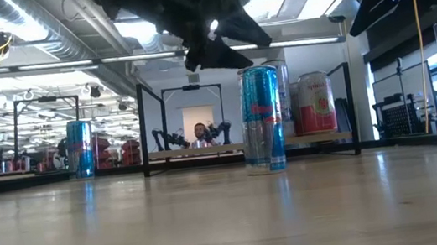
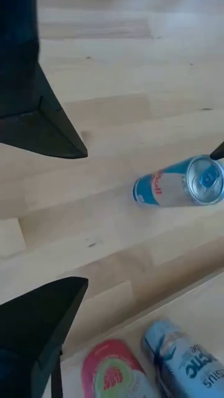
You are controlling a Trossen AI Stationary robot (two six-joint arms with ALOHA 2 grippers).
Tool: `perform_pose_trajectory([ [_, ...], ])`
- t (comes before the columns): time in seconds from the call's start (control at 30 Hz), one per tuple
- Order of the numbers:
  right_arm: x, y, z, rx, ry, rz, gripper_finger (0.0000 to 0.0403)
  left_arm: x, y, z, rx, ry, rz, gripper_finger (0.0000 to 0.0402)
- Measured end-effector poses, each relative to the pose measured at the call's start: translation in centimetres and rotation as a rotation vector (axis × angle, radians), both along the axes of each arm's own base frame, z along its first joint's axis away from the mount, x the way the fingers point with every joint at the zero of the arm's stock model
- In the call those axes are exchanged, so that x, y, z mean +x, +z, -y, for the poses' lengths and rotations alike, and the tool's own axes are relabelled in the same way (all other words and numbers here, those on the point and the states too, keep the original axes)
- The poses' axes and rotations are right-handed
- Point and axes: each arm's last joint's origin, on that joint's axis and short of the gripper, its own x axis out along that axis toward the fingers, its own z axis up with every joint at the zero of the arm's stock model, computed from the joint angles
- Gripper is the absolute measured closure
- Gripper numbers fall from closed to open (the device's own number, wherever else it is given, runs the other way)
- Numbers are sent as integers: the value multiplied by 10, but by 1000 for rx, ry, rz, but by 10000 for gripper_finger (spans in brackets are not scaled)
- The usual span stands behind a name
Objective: Place canned beverage on shelf
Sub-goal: Put the right blue soda can on the shelf
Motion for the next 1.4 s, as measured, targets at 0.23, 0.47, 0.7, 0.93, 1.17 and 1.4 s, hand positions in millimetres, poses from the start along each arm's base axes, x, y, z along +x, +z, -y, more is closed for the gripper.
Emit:
perform_pose_trajectory([
  [0.23, 2, -1, -1, -20, 16, -2, 93, -1, -3, 1, -1, -4, -31, 95],
  [0.47, 8, -2, -3, -2, 23, 9, 93, -1, -3, 1, -1, -6, -28, 96],
  [0.7, 10, -2, -3, -2, 25, 21, 93, 10, -23, 7, -8, -31, -30, 96],
  [0.93, 10, -2, -4, 25, 27, 18, 93, 11, -31, 12, 23, 3, -62, 96],
  [1.17, 10, -2, -4, 26, 20, 24, 93, 8, -35, 4, 30, 29, -114, 113],
  [1.4, 12, 0, -4, 29, 19, 50, 93, 8, -39, 0, -14, 62, -124, 172],
])
